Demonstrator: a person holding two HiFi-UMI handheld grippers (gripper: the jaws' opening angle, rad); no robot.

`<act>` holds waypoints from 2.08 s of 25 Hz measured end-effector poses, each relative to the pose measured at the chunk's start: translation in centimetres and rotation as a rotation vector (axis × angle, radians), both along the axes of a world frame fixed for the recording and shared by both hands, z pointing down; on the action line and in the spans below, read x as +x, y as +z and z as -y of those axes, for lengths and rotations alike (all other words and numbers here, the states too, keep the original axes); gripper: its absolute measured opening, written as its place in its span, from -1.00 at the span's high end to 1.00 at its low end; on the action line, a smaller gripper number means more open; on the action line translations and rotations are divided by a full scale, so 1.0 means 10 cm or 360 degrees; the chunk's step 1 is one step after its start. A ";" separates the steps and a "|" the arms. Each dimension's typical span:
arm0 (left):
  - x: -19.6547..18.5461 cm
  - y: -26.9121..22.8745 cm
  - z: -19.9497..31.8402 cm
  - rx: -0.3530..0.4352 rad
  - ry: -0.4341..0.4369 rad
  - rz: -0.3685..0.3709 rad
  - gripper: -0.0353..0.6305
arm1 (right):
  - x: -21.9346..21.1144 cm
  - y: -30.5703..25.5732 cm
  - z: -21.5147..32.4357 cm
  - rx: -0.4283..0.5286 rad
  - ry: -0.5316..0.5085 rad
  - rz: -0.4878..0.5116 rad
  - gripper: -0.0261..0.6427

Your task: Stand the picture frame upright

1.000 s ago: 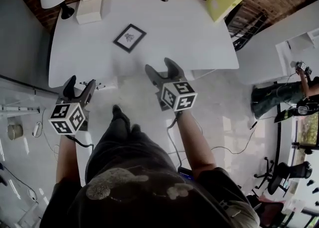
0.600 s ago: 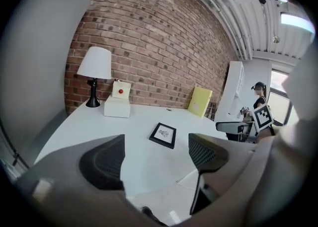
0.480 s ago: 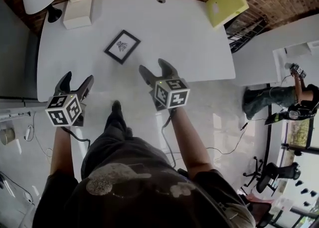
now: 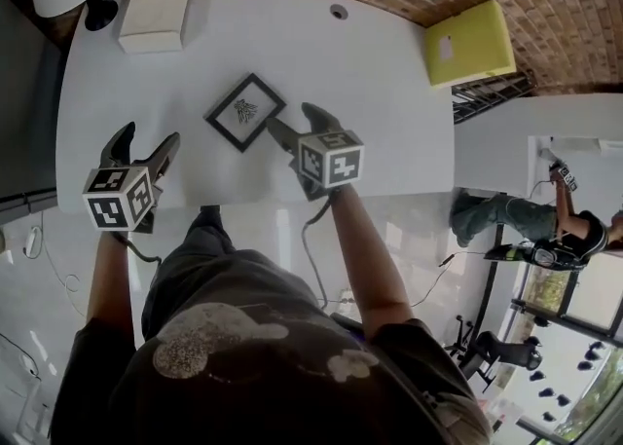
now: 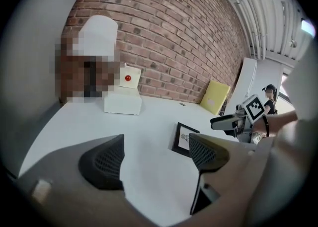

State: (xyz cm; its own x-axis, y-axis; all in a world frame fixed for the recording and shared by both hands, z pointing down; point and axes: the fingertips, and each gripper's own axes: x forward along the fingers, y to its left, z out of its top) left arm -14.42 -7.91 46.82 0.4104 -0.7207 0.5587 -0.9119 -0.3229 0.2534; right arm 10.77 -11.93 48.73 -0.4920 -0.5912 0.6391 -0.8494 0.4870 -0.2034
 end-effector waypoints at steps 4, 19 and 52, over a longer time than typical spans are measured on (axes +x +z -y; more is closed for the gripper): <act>0.00 0.13 0.18 -0.0041 0.0011 -0.0032 -0.30 | -0.11 0.21 0.25 -0.0110 -0.0105 -0.0083 -0.11; 0.01 0.30 0.23 -0.0160 -0.0102 -0.0014 -0.30 | -0.44 0.70 0.79 -0.0246 -0.0520 -0.0362 -0.11; 0.14 0.31 -0.01 -0.0196 -0.0280 -0.0009 -0.30 | -0.42 0.85 0.74 -0.0374 -0.0549 -0.0310 0.70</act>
